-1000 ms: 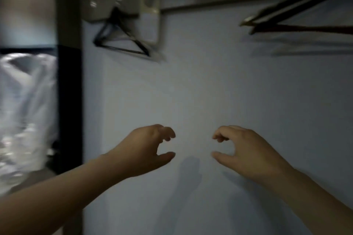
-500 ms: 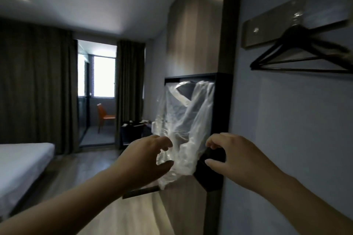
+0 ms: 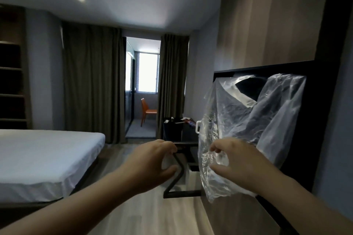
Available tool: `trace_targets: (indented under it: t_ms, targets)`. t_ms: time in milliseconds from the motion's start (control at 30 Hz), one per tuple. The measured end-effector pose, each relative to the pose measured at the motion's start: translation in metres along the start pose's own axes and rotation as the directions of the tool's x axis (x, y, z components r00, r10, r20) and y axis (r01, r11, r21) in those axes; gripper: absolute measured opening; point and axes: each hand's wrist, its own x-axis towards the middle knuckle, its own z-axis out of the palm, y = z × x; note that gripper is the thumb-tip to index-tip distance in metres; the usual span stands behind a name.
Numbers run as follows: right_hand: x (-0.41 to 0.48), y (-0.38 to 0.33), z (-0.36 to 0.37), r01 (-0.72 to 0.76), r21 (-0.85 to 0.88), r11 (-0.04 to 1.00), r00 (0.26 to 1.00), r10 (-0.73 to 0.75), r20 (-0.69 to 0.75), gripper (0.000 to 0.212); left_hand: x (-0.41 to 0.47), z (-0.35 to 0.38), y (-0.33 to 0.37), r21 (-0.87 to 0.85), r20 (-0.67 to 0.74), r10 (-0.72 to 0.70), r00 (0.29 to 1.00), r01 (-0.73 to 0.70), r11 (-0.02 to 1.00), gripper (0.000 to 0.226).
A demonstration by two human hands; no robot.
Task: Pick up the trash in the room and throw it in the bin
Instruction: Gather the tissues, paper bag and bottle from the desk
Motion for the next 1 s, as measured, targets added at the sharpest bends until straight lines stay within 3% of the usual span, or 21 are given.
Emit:
trace_targets:
  t_ms: [333,533,1000]
  targets:
    - [0.166,0.065,0.058,0.092,0.040,0.995,0.995,-0.090,-0.049,0.038,0.131,0.033,-0.088,0.083,-0.038,-0.057,0.998,0.060,0.995,0.034]
    - [0.253,0.074,0.114,0.134,0.071,0.988,0.991,-0.135,0.006,0.036,0.187,0.068,-0.163,0.091,-0.034,-0.102,0.994,0.105,0.990,0.036]
    - [0.498,0.050,0.253,0.101,0.057,0.993,0.992,-0.105,0.069,0.035,0.335,0.122,-0.417,0.044,-0.029,-0.092,0.995,0.094,0.995,0.040]
